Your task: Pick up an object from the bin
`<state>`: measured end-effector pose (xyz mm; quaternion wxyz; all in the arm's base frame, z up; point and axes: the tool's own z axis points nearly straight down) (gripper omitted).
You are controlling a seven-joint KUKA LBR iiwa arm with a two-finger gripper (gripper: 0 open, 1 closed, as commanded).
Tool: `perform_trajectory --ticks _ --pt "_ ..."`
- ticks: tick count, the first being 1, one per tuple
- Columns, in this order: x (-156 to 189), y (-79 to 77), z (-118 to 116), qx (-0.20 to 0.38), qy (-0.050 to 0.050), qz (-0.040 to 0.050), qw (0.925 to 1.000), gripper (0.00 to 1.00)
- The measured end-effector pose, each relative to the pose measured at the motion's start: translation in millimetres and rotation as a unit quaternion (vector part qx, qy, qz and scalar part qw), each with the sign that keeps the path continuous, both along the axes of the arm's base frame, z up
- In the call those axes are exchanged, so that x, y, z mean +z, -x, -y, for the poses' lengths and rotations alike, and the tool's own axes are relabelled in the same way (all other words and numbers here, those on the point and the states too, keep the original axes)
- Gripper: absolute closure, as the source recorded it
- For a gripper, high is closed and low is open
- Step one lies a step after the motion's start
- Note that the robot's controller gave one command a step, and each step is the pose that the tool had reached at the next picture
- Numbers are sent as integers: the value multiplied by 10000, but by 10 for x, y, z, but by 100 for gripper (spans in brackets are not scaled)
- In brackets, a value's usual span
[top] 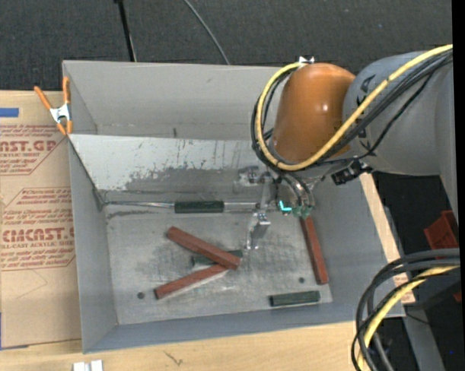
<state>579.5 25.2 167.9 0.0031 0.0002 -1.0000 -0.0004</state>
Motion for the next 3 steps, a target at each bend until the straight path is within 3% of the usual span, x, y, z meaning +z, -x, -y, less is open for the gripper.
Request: perform_trajectory --ticks 1,2,3 --pt "46 -19 0 -1 -1 39 10000 0" --pt "-955 431 -200 125 1 -12 9999 100" --pt "-955 429 -201 125 0 -8 9999 100"
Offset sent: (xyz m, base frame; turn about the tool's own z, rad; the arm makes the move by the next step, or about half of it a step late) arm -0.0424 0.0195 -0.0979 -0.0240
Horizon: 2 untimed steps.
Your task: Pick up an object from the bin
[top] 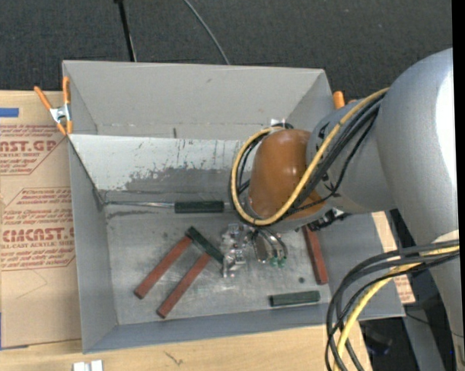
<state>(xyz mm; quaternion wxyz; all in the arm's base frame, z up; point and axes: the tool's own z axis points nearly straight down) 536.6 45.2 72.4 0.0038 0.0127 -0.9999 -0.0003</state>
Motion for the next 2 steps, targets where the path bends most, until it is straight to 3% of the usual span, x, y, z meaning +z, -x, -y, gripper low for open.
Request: perform_trajectory --ticks 1,2 --pt "338 41 -32 548 3 25 9985 100" --pt "1060 37 -174 1439 -5 23 9896 100"
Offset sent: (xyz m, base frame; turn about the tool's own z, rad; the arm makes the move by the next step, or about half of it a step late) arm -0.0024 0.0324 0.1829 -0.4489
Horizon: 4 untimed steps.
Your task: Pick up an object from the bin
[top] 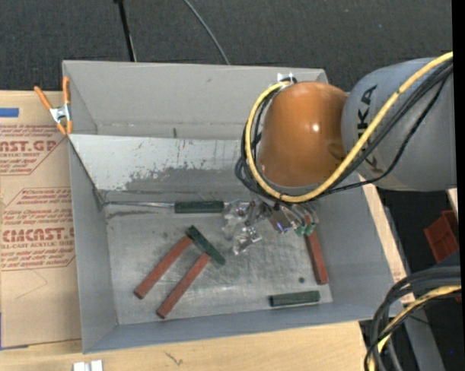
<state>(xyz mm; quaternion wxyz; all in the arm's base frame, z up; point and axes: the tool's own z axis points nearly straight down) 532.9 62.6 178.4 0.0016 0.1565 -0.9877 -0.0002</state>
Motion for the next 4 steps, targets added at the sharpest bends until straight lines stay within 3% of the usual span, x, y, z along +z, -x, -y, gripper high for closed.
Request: perform_trajectory --ticks 1,2,3,4 --pt "-774 -145 -349 -801 -5 -2 9968 0" --pt "-757 -158 -345 -802 -6 19 9968 0" --pt "-1057 -146 -507 707 5 -13 9975 100" --pt "-1057 -147 -508 707 4 -10 9975 100"
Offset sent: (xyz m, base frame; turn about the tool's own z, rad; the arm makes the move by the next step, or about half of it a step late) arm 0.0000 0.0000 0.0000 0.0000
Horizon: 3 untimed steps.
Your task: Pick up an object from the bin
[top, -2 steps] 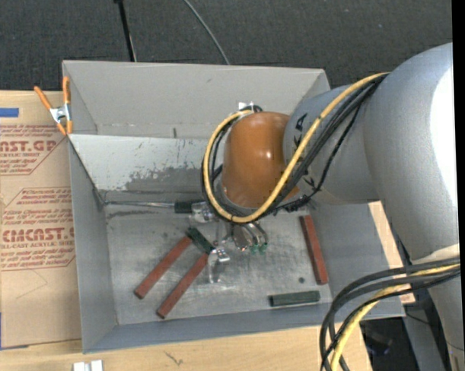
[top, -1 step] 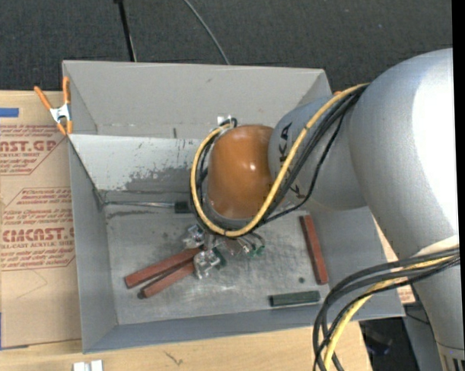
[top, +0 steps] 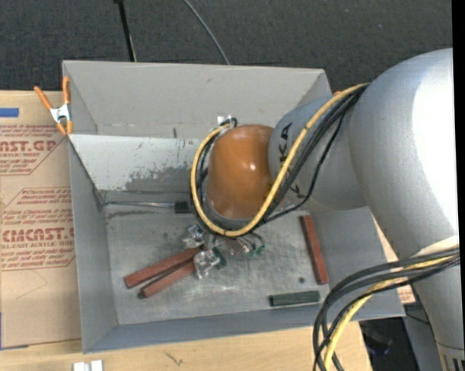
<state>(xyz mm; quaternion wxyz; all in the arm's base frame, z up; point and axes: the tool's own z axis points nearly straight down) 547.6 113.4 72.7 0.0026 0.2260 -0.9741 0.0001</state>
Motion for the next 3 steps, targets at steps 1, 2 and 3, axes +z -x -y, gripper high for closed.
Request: perform_trajectory --ticks 1,2,3 --pt "78 4 0 11 1 -12 10000 100" --pt "394 -78 122 1066 -16 61 9943 100" --pt "1838 -134 -149 476 -20 42 9989 100"
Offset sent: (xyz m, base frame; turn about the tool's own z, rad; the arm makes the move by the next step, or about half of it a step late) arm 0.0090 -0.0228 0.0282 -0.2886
